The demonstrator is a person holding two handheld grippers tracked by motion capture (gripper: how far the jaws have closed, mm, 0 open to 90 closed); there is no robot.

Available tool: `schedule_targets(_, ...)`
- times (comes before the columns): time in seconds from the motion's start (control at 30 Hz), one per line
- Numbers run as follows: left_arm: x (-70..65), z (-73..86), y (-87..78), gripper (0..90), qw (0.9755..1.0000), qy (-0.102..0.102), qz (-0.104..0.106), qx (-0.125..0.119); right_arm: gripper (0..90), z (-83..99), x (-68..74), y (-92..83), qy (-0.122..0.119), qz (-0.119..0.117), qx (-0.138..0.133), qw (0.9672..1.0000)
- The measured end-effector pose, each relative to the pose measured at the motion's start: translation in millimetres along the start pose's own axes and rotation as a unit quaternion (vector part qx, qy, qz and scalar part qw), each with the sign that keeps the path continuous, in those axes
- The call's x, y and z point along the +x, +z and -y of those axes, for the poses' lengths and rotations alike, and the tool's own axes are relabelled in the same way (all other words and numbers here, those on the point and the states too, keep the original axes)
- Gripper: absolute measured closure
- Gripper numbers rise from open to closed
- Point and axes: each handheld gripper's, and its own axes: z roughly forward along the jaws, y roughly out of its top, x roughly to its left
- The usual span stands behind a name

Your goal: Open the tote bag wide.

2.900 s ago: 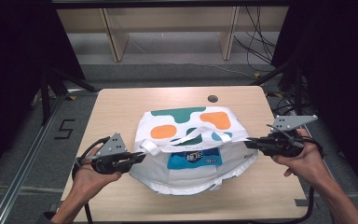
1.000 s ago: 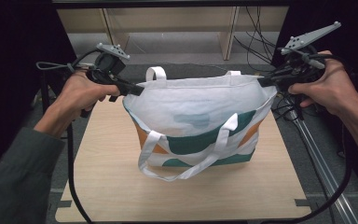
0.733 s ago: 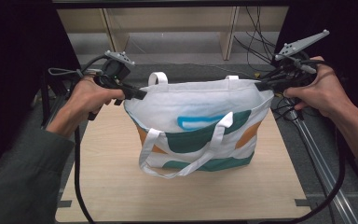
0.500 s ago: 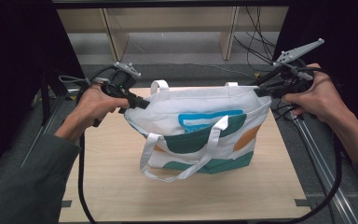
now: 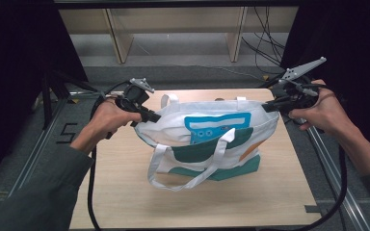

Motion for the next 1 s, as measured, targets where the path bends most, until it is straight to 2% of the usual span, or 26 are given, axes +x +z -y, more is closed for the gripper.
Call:
schedule_targets(0.03,2.7,-0.1,3.1,86.9,0.9998,0.015,0.003,0.014,89.0,4.4,-2.6,3.7,-0.001,-0.006,0.013,0.9999)
schedule_targets(0.13,1.4,0.8,9.4,86.8,1.0,0.006,0.003,0.006,89.0,9.2,-3.8,9.9,0.009,-0.006,0.008,0.9999)
schedule_targets(0.2,1.5,2.5,14.5,86.8,0.9998,0.01,0.007,0.012,89.0,13.4,-6.1,13.5,0.006,-0.01,0.014,0.9998)
schedule_targets(0.27,3.0,5.0,19.1,86.8,0.9997,0.013,0.011,0.019,88.9,17.4,-5.8,17.6,0.012,-0.011,0.01,0.9998)
schedule_targets(0.3,2.8,8.8,25.0,86.7,0.9998,0.002,0.013,0.012,89.0,20.3,-5.3,19.9,0.02,-0.015,0.014,0.9996)
schedule_targets(0.4,4.5,12.9,28.9,86.6,0.9997,0.012,0.013,0.017,88.9,23.1,-6.9,23.4,0.014,-0.015,0.016,0.9997)
schedule_targets(0.47,3.8,18.6,34.8,86.5,0.9998,0.006,0.014,0.014,88.9,26.4,-5.3,27.6,0.016,-0.019,0.014,0.9996)
schedule_targets(0.5,3.0,24.8,42.0,86.4,0.9998,-0.011,0.017,-0.001,88.9,29.6,-3.9,32.0,0.019,-0.02,0.008,0.9996)
schedule_targets(0.53,3.0,24.8,42.0,86.4,0.9998,-0.011,0.017,-0.001,88.9,29.6,-3.9,32.0,0.019,-0.02,0.008,0.9996)
schedule_targets(0.57,6.5,29.9,46.0,86.4,0.9997,-0.001,0.023,0.006,88.9,32.3,-4.9,34.9,0.016,-0.022,0.008,0.9996)
schedule_targets(0.67,8.2,34.8,52.6,86.5,0.9996,0.003,0.026,0.008,88.9,34.9,-5.7,37.8,0.015,-0.018,0.013,0.9996)
schedule_targets(0.7,6.1,40.4,63.3,86.5,0.9996,-0.008,0.028,0.001,88.9,39.0,-3.9,43.5,0.027,-0.019,0.002,0.9995)
schedule_targets(0.73,6.1,40.4,63.3,86.5,0.9996,-0.008,0.028,0.001,88.9,39.0,-3.9,43.5,0.027,-0.019,0.002,0.9995)
schedule_targets(0.77,6.4,45.7,73.9,86.5,0.9994,-0.005,0.034,0.003,88.9,42.9,-3.9,46.8,0.025,-0.015,0.011,0.9995)
schedule_targets(0.8,6.4,45.7,73.9,86.5,0.9994,-0.005,0.034,0.003,88.9,42.9,-3.9,46.8,0.025,-0.015,0.011,0.9995)
schedule_targets(0.83,5.7,51.2,84.5,86.4,0.999,-0.017,0.041,-0.005,88.9,48.1,-7.1,48.6,0.014,-0.015,0.026,0.9995)
schedule_targets(0.87,5.7,51.2,84.5,86.4,0.999,-0.017,0.041,-0.005,88.9,48.1,-7.1,48.6,0.014,-0.015,0.026,0.9995)
schedule_targets(0.9,5.3,53.3,89.0,86.4,0.9985,-0.028,0.044,-0.014,88.8,53.3,-10.6,51.4,0.018,-0.009,0.028,0.9994)
schedule_targets(0.93,6.1,55.1,92.4,86.4,0.9983,-0.031,0.046,-0.021,88.8,53.3,-10.6,51.4,0.018,-0.009,0.028,0.9994)
schedule_targets(0.97,7.3,57.8,97.1,86.4,0.9978,-0.036,0.048,-0.028,88.8,58.8,-10.8,55.9,0.028,-0.01,0.022,0.9993)
schedule_targets(1.0,7.3,57.8,97.1,86.4,0.9978,-0.036,0.048,-0.028,88.8,58.8,-10.8,55.9,0.028,-0.01,0.022,0.9993)
